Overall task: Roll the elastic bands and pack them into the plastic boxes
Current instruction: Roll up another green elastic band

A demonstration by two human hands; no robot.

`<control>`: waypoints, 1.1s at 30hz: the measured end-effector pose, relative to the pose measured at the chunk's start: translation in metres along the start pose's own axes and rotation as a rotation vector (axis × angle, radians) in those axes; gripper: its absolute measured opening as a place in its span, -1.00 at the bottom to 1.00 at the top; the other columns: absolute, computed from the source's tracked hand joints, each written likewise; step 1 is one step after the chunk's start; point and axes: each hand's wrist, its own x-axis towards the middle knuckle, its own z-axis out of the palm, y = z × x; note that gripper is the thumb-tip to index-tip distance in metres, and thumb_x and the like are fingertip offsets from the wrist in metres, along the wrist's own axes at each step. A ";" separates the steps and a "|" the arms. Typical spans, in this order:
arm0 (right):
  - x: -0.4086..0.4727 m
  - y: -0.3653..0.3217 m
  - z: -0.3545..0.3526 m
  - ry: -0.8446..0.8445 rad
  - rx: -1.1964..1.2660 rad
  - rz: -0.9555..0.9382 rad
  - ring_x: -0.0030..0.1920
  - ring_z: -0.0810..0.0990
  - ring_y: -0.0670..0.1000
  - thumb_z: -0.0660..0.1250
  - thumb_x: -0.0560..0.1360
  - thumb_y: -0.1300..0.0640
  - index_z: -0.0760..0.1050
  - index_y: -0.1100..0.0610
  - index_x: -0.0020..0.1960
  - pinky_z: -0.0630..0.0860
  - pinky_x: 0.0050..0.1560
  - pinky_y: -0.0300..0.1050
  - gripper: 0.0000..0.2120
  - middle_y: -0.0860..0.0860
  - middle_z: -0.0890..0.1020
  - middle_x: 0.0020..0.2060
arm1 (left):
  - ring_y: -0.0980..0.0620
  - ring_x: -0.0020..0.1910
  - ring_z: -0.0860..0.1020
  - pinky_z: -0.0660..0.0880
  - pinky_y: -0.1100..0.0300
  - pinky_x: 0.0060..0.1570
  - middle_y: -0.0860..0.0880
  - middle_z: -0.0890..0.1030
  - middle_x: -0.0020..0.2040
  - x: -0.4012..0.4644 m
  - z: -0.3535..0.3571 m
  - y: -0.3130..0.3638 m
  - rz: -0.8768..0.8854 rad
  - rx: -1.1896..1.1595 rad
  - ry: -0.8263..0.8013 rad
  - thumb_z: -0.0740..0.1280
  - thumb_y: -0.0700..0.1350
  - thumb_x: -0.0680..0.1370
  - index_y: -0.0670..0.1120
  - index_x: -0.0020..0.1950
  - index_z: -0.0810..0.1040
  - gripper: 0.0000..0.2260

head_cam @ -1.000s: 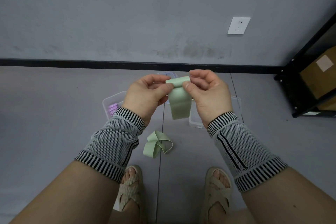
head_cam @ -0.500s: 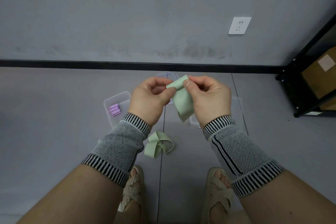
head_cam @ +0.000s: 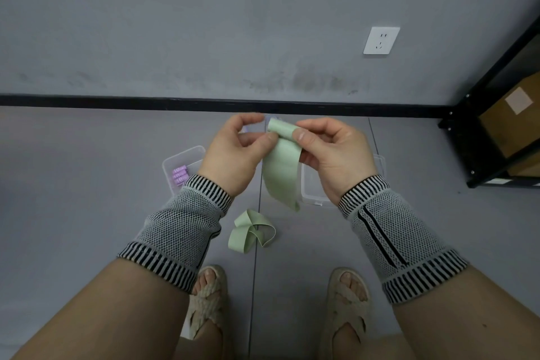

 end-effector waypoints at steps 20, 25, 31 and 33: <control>-0.006 0.009 -0.008 -0.445 -0.610 -0.124 -0.11 0.57 -0.11 0.41 0.38 0.37 0.33 -0.15 0.35 0.54 -0.08 -0.26 -0.32 -0.10 0.53 0.02 | 0.11 -0.28 0.54 0.47 0.24 -0.19 0.06 0.61 -0.26 -0.004 -0.014 0.005 0.015 0.255 -0.122 0.39 -0.19 0.49 -0.02 -0.02 0.38 -0.79; -0.008 0.008 -0.007 -0.424 -0.598 -0.109 -0.25 0.57 -0.15 0.44 0.35 0.37 0.44 -0.15 0.13 0.52 -0.18 -0.29 -0.46 -0.07 0.56 -0.11 | 0.18 -0.33 0.53 0.45 0.38 -0.29 0.07 0.63 -0.25 -0.004 -0.014 0.004 0.017 0.300 -0.149 0.42 -0.13 0.46 0.05 -0.06 0.35 -0.76; -0.006 0.002 -0.019 -0.382 -0.413 -0.049 -0.19 0.61 -0.11 0.46 0.32 0.44 0.46 -0.01 0.18 0.57 -0.13 -0.25 -0.45 -0.02 0.60 -0.13 | 0.06 -0.34 0.54 0.46 0.19 -0.24 0.06 0.60 -0.29 -0.002 -0.021 0.002 0.022 0.355 -0.200 0.36 -0.19 0.50 0.06 -0.05 0.40 -0.80; -0.006 0.001 -0.019 -0.383 -0.401 -0.049 -0.20 0.61 -0.10 0.46 0.32 0.45 0.47 0.01 0.19 0.59 -0.12 -0.24 -0.45 0.00 0.61 -0.12 | 0.09 -0.37 0.51 0.45 0.21 -0.28 0.07 0.58 -0.34 -0.001 -0.021 0.003 0.036 0.341 -0.191 0.33 -0.22 0.51 0.05 -0.05 0.41 -0.81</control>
